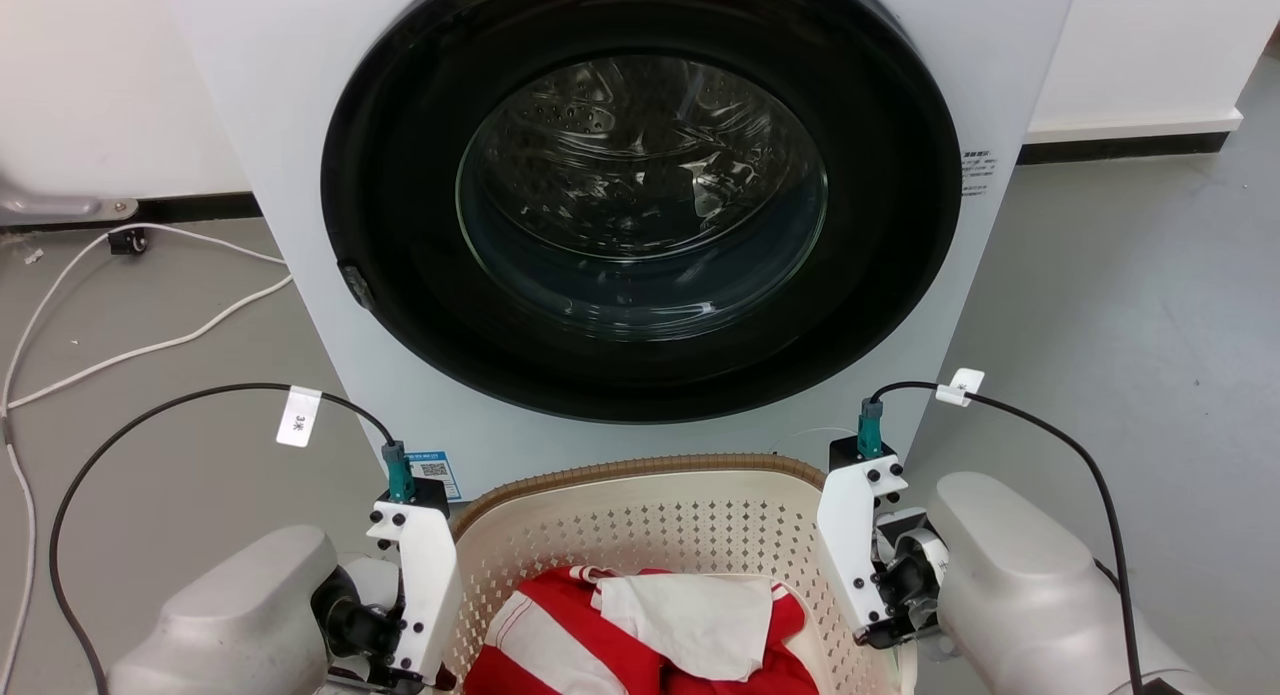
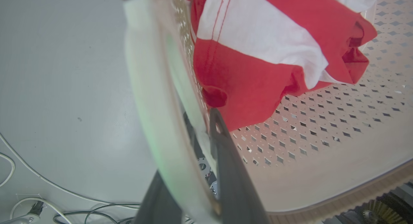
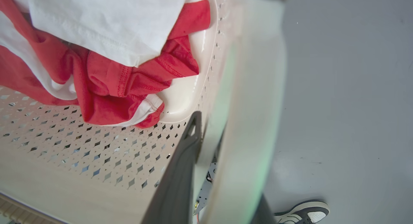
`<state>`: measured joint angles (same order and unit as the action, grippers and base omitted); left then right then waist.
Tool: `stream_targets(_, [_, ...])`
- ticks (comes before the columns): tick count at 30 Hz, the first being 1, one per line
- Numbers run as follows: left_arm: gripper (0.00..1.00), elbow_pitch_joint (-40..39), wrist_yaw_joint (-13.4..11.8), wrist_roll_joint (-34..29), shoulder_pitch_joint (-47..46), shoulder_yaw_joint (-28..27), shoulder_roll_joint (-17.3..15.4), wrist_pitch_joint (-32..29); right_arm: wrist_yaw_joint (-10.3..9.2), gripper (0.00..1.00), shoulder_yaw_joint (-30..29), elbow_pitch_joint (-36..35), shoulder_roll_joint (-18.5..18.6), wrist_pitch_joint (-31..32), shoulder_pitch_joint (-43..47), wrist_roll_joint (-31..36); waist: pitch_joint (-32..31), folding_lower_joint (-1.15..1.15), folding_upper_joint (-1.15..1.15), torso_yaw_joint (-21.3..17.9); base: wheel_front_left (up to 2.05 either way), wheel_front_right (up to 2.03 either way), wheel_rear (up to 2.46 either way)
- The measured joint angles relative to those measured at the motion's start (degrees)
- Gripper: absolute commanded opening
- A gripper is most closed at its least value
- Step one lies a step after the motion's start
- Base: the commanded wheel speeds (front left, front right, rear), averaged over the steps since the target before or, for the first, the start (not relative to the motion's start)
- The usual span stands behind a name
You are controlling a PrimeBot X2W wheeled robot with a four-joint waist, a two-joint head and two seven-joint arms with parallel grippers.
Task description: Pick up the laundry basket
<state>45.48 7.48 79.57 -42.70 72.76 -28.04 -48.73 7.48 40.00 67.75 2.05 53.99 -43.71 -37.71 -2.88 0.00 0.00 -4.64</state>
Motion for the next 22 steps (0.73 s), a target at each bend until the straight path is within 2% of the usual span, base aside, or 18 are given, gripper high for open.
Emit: stream_targets(22, [0.0,0.01,0.0,-0.14,-0.15,0.03,-0.03,-0.11,0.0,0.0,0.89,0.07,0.04,-0.26,-0.2,-1.08,0.21,0.0,0.0,-0.02,0.0,0.0,0.0])
